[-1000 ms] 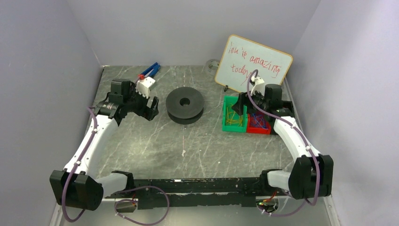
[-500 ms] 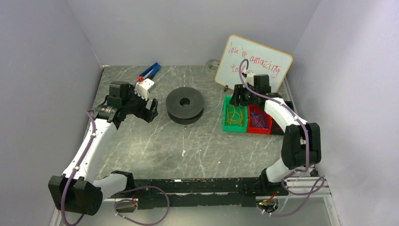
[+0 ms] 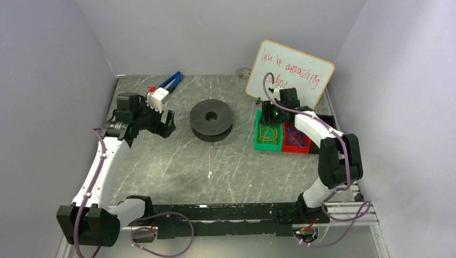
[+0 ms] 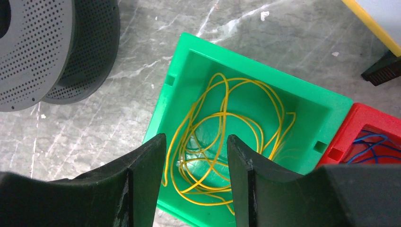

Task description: Wrap the cables

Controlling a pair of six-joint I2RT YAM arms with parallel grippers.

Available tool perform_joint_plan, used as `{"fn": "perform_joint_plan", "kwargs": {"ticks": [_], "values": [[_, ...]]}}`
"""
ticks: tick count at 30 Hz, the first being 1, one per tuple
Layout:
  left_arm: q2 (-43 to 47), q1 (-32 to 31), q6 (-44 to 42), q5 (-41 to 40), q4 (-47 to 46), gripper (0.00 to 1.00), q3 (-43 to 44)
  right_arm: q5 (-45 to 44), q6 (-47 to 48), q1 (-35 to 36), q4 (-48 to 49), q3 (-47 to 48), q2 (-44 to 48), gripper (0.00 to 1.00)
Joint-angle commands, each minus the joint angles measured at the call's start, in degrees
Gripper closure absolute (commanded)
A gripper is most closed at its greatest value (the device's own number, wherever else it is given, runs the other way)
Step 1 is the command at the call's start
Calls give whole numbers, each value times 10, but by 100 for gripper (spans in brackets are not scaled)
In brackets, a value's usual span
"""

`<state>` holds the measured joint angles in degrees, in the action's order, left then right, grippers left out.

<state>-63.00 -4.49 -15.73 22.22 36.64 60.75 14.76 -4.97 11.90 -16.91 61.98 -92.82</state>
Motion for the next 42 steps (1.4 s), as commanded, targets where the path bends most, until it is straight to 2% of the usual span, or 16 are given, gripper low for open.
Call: {"fn": "perform_joint_plan", "kwargs": {"ticks": [1,20,23,27,30,32,42], "values": [[15,9,-1,26,-12,6,2,-16,1,-3,12,2,14,46],[17,25,2,42,-12,6,1,-31,13,-9,-17,18,-42,50],[16,26,3,43,-13,6,1,-21,13,-9,-17,19,-40,60],[15,26,3,42,-15,6,0,-15,13,-9,-14,17,-25,87],[14,26,2,43,-15,6,0,-16,13,-9,-10,15,-9,96],[16,26,3,44,-16,6,-1,-16,15,-9,-9,15,1,100],[17,26,2,49,-17,6,-3,-30,40,-2,-27,46,82,100]]}}
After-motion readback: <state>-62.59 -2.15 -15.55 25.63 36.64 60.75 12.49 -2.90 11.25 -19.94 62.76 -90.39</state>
